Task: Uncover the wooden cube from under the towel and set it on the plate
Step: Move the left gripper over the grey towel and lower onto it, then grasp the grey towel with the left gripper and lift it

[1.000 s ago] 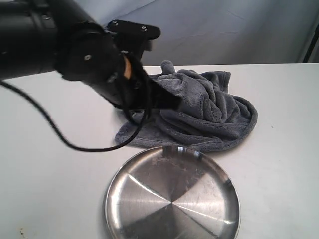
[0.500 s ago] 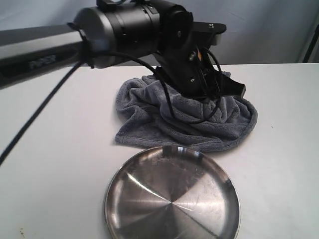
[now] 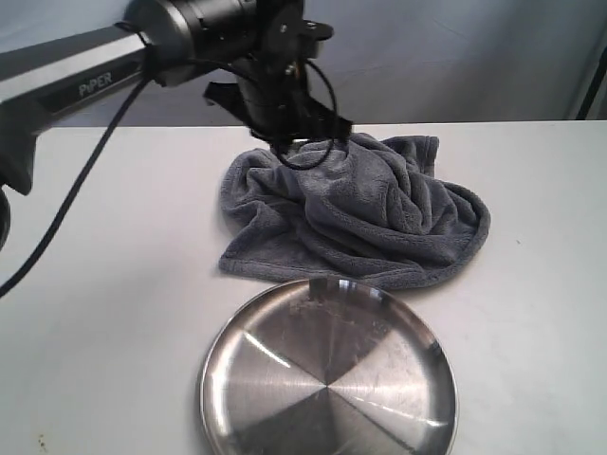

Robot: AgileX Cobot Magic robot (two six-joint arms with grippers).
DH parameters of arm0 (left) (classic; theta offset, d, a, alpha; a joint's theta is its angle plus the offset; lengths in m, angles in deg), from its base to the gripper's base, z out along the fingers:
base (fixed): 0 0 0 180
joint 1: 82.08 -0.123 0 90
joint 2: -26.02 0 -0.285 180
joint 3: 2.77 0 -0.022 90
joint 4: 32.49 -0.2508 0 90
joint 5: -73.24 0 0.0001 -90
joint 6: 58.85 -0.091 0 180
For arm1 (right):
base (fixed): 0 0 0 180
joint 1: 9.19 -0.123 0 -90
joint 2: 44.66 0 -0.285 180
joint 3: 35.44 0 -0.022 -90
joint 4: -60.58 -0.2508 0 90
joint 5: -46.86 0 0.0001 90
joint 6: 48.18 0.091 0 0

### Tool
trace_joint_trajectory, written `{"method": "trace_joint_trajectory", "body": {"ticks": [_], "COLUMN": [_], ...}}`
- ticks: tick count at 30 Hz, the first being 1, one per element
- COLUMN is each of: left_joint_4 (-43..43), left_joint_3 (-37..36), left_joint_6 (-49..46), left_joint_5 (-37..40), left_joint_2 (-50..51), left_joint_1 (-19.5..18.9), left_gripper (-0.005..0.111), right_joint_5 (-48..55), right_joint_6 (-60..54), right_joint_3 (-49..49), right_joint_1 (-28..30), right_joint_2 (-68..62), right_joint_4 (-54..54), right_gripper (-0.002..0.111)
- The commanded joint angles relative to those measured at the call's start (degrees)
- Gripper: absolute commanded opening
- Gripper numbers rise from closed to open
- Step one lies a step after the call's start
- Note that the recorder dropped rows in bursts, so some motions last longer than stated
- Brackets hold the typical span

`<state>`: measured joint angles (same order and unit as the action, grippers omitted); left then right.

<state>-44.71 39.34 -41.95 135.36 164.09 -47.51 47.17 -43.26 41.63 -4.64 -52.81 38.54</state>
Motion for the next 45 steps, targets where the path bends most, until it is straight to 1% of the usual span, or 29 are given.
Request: {"method": "trace_joint_trajectory", "body": {"ticks": [1, 2, 3, 4, 5, 8, 10, 12, 15, 18, 19, 22, 24, 26, 29, 32, 37, 39, 41, 43, 45], "left_joint_4": [-0.2, 0.1, 0.7, 1.1, 2.7, 3.7, 4.5, 4.7, 1.9, -1.1, -1.5, -4.6, -5.3, -4.7, -4.7, -4.6, -4.1, -3.7, -3.3, -3.3, -3.3], "left_joint_3": [-2.2, -3.1, -5.9, -7.1, -10.2, -16.0, -16.7, -16.7, -16.7, -16.2, -15.9, -14.8, -14.5, -14.5, -14.5, -14.5, -14.8, -14.8, -14.9, -15.3, -15.9], "left_joint_6": [-5.8, -7.4, -9.4, -9.5, -9.5, -7.7, -3.9, -2.9, -2.9, -0.9, 1.2, 11.6, 17.5, 20.5, 20.6, 20.6, 20.9, 22.3, 22.3, 22.3, 22.3], "left_joint_5": [7.8, 7.8, 7.8, 7.8, 7.6, -3.7, -11.1, -19.6, -25.7, -29.1, -29.1, -26.1, -22.9, -19.3, -15.1, -11.9, -10.2, -9.6, -9.3, -9.4, -9.7], "left_joint_2": [-0.1, -0.1, -0.3, -0.6, -1.4, -4.1, -4.8, -5.4, -6.0, -6.1, -6.2, -6.1, -6.1, -6.1, -6.1, -6.1, -5.2, -4.6, -3.9, -3.6, -3.0], "left_joint_1": [-3.8, -3.8, -2.9, -2.2, 0.2, 7.7, 12.6, 17.2, 20.7, 22.0, 22.0, 20.4, 18.3, 15.5, 11.2, 8.0, 3.5, 2.2, 1.3, 1.0, 0.9], "left_gripper": [0.000, 0.000, 0.000, 0.000, 0.000, 0.000, 0.000, 0.000, 0.000, 0.000, 0.000, 0.000, 0.000, 0.000, 0.000, 0.000, 0.002, 0.005, 0.011, 0.020, 0.032], "right_joint_5": [0.7, 0.7, 0.7, 0.7, 0.7, 0.7, 0.7, 0.7, 0.7, 0.7, 0.7, 0.7, 0.7, 0.7, 0.7, 0.7, 0.7, 0.7, 0.7, 0.7, 0.7], "right_joint_6": [0.2, 0.2, 0.2, 0.2, 0.2, 0.2, 0.2, 0.2, 0.2, 0.2, 0.2, 0.2, 0.2, 0.2, 0.2, 0.2, 0.2, 0.2, 0.2, 0.2, 0.2], "right_joint_3": [0.1, 0.1, 0.1, 0.1, 0.1, 0.1, 0.1, 0.1, 0.1, 0.1, 0.1, 0.1, 0.1, 0.1, 0.1, 0.1, 0.1, 0.1, 0.1, 0.1, 0.1], "right_joint_1": [0.0, 0.0, 0.0, 0.0, 0.0, 0.0, 0.0, 0.0, 0.0, 0.0, 0.0, 0.0, 0.0, 0.0, 0.0, 0.0, 0.0, 0.0, 0.0, 0.0, 0.0], "right_joint_2": [0.4, 0.4, 0.4, 0.4, 0.4, 0.4, 0.4, 0.4, 0.4, 0.4, 0.4, 0.4, 0.4, 0.4, 0.4, 0.4, 0.4, 0.4, 0.4, 0.4, 0.4], "right_joint_4": [-0.3, -0.3, -0.3, -0.3, -0.3, -0.3, -0.3, -0.3, -0.3, -0.3, -0.3, -0.3, -0.3, -0.3, -0.3, -0.3, -0.3, -0.3, -0.3, -0.3, -0.3], "right_gripper": [0.003, 0.003, 0.003, 0.003, 0.003, 0.003, 0.003, 0.003, 0.003, 0.003, 0.003, 0.003, 0.003, 0.003, 0.003, 0.003, 0.003, 0.003, 0.003, 0.003, 0.003]}}
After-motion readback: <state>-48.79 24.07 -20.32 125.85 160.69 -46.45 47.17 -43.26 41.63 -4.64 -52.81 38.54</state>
